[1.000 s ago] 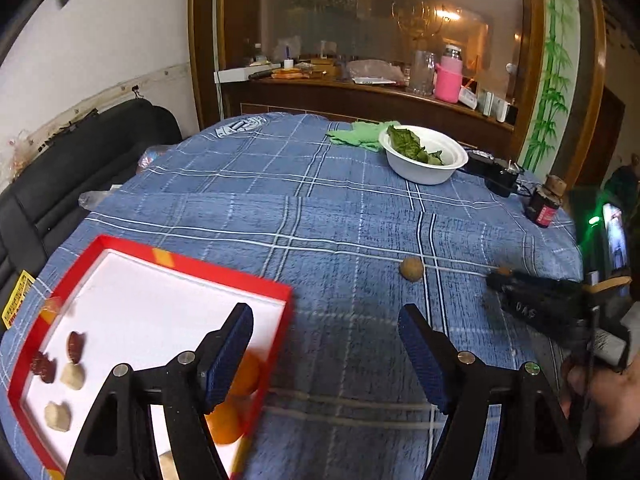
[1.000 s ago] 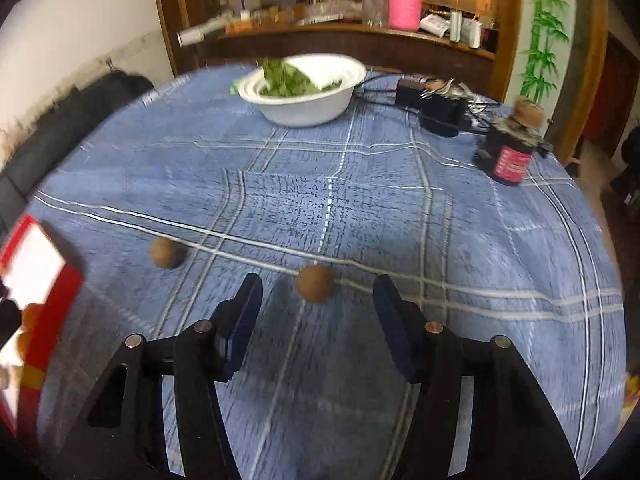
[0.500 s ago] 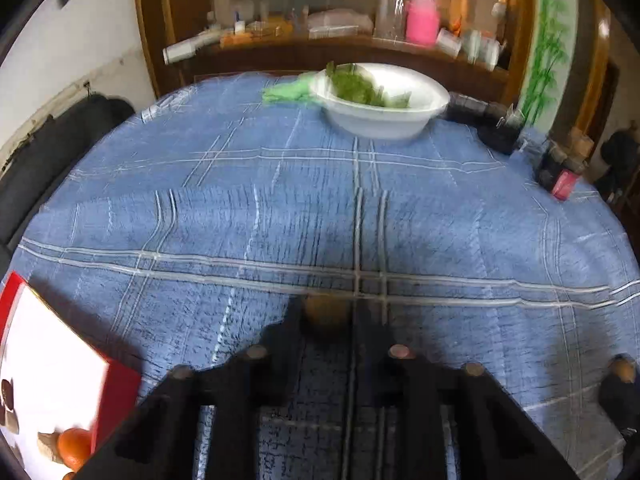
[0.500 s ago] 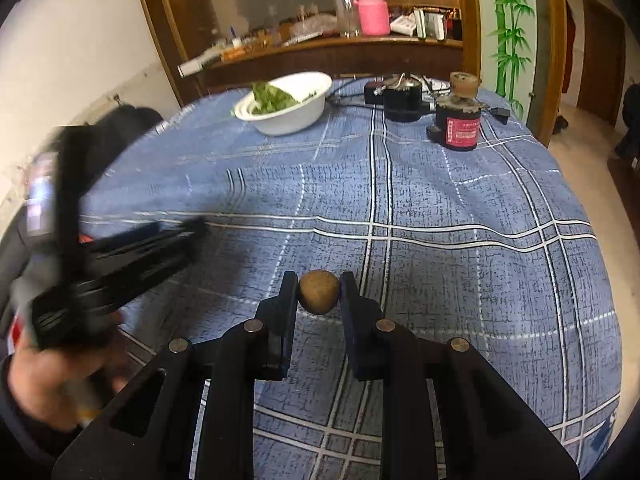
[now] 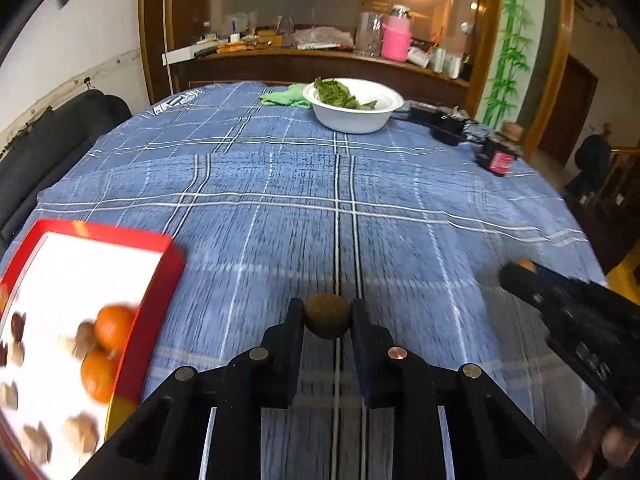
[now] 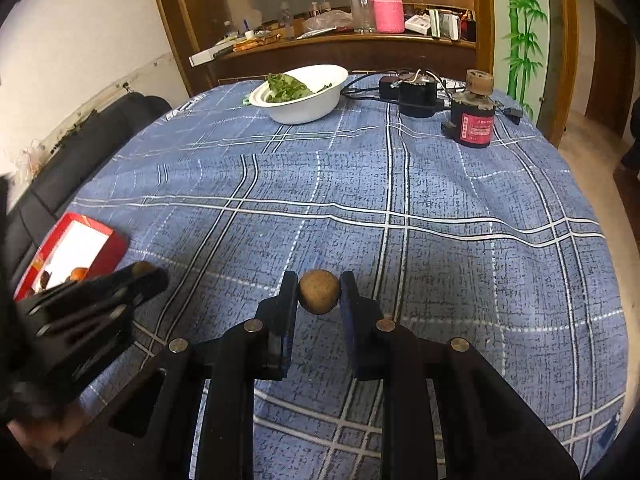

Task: Organize fruits
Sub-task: 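Carry both small brown round fruits toward the tray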

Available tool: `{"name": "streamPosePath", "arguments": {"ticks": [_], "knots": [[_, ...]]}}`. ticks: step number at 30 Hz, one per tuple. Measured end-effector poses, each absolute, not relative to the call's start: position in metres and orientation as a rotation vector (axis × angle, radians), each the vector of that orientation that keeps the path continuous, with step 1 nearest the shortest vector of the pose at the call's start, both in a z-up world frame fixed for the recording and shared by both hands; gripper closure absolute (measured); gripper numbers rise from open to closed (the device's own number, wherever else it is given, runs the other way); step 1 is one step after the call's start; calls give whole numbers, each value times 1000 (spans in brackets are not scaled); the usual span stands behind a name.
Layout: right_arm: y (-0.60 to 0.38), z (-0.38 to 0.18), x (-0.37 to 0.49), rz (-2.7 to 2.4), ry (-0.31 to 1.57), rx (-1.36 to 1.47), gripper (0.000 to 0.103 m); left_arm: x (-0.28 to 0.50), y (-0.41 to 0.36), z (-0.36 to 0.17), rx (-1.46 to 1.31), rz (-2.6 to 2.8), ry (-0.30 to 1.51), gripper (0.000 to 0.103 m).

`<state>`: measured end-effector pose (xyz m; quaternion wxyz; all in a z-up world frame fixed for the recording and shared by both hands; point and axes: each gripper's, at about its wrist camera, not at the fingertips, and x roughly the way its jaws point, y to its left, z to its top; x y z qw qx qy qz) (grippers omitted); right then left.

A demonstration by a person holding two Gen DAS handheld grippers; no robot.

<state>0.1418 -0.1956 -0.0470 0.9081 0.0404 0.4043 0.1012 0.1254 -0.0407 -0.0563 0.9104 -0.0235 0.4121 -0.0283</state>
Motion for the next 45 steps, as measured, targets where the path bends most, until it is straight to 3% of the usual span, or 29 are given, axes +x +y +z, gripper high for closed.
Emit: {"name": "streamPosePath", "arguments": {"ticks": [18,45], "knots": [[-163,-44,57,168,790,80,84,43,-27,-47,-14,-76,741,81],[-148,-41,43,224,692,60,84,39,-20,-47,12,52,704,81]]}}
